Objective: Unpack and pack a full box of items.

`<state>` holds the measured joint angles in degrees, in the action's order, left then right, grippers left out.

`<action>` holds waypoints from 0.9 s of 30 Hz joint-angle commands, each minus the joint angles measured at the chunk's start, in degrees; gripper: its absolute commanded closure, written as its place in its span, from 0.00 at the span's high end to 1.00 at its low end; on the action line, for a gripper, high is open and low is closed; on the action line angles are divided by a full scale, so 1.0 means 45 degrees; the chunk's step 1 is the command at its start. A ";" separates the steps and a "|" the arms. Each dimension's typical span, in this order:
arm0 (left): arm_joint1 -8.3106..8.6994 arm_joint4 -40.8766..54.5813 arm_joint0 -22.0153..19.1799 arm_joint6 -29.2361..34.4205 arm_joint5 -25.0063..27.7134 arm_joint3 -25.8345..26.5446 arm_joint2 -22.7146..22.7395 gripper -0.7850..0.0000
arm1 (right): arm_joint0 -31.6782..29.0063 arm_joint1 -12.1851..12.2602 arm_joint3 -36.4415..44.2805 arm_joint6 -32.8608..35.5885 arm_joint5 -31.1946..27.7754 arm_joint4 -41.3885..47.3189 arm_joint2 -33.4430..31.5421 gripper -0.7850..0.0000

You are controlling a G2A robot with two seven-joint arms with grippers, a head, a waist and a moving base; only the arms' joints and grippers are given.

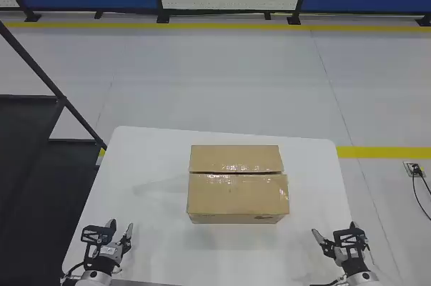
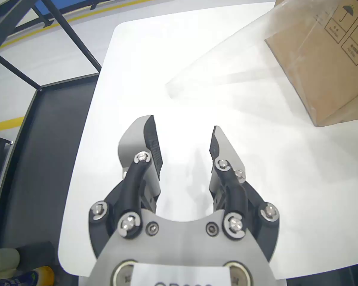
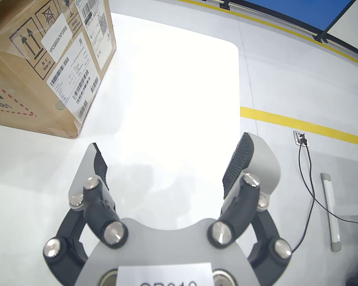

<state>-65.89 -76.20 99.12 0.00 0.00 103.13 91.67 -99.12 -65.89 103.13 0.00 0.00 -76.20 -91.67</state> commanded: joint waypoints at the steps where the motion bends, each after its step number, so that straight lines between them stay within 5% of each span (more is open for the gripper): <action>1: 0.0000 0.0000 0.0000 0.0000 0.0000 0.0000 0.0000 0.53 | 0.0000 0.0000 0.0000 0.0000 0.0000 0.0000 0.0000 1.00; 6: 0.0000 0.0000 0.0000 0.0000 0.0000 0.0000 0.0000 0.52 | 0.0000 0.0000 0.0000 0.0000 0.0000 0.0000 0.0000 1.00; 7: 0.0000 0.0000 0.0000 0.0000 0.0000 0.0000 0.0000 1.00 | 0.0013 0.0000 0.0043 -0.0072 -0.0026 -0.0029 0.0008 1.00; 20: 0.0042 0.2516 -0.0841 0.0475 0.2427 0.0878 0.0775 1.00 | 0.0323 0.0106 0.2935 0.0203 -0.3052 0.0860 -0.0446 1.00; 27: 0.0063 0.2939 -0.0989 0.0914 0.2839 0.1348 0.0903 1.00 | 0.1063 0.0107 0.3401 0.0705 -0.3078 0.0487 -0.0204 1.00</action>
<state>-65.60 -62.94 94.67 4.15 12.82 109.23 95.75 -94.27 -65.41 118.46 3.24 -13.86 -74.20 -92.55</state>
